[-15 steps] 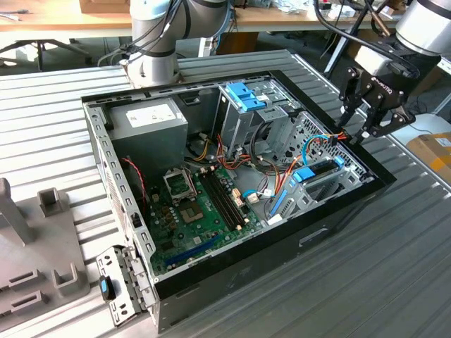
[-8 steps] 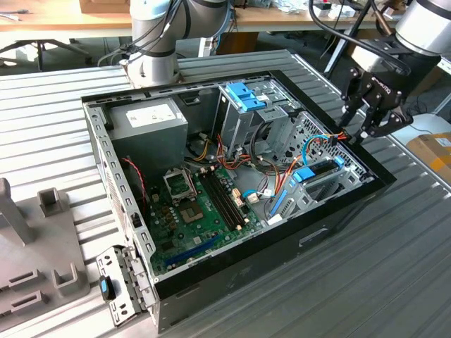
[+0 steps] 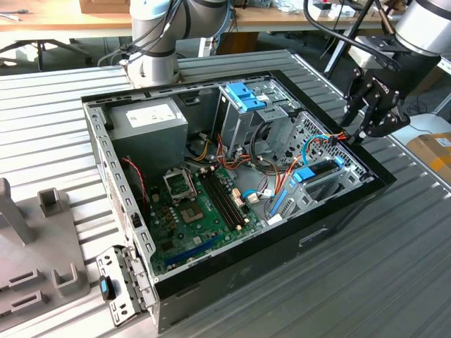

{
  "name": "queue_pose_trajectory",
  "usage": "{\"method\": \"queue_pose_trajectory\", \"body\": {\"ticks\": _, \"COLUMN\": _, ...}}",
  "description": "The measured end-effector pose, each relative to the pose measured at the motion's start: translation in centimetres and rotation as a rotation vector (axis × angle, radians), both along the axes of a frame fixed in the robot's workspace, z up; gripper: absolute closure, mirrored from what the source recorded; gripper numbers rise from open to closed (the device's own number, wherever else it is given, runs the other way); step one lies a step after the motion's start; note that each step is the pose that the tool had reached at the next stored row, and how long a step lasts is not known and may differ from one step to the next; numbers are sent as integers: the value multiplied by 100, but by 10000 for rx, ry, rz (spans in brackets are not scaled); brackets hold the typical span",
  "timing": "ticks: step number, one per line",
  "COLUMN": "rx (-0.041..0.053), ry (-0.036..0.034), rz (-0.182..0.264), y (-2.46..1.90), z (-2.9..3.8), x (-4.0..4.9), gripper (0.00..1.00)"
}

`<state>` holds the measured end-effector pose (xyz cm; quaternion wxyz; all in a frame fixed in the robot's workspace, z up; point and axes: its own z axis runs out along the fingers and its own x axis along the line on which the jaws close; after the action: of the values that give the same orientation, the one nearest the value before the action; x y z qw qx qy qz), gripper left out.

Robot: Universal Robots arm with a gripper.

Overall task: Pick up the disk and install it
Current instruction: 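Insert the disk into the insertion slot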

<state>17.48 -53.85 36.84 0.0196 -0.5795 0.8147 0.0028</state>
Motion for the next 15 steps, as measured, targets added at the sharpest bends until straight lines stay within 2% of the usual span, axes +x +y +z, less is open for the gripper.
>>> {"method": "queue_pose_trajectory", "body": {"ticks": 1, "rx": 0, "ry": 0, "rz": -382, "y": 0, "z": -1, "x": 0, "gripper": 50}}
{"method": "queue_pose_trajectory", "body": {"ticks": 3, "rx": 0, "ry": 0, "rz": -775, "y": 0, "z": -1, "x": 0, "gripper": 50}}
{"method": "queue_pose_trajectory", "body": {"ticks": 5, "rx": 0, "ry": 0, "rz": -1427, "y": 0, "z": -1, "x": 0, "gripper": 50}}
{"method": "queue_pose_trajectory", "body": {"ticks": 8, "rx": 0, "ry": 0, "rz": -1978, "y": 0, "z": -2, "x": 0, "gripper": 50}}
{"method": "queue_pose_trajectory", "body": {"ticks": 9, "rx": 0, "ry": 0, "rz": -2429, "y": 0, "z": -2, "x": 0, "gripper": 50}}
{"method": "queue_pose_trajectory", "body": {"ticks": 11, "rx": 0, "ry": 0, "rz": -3018, "y": 0, "z": -3, "x": 0, "gripper": 50}}
{"method": "queue_pose_trajectory", "body": {"ticks": 15, "rx": 0, "ry": 0, "rz": -3773, "y": 0, "z": -3, "x": 0, "gripper": 50}}
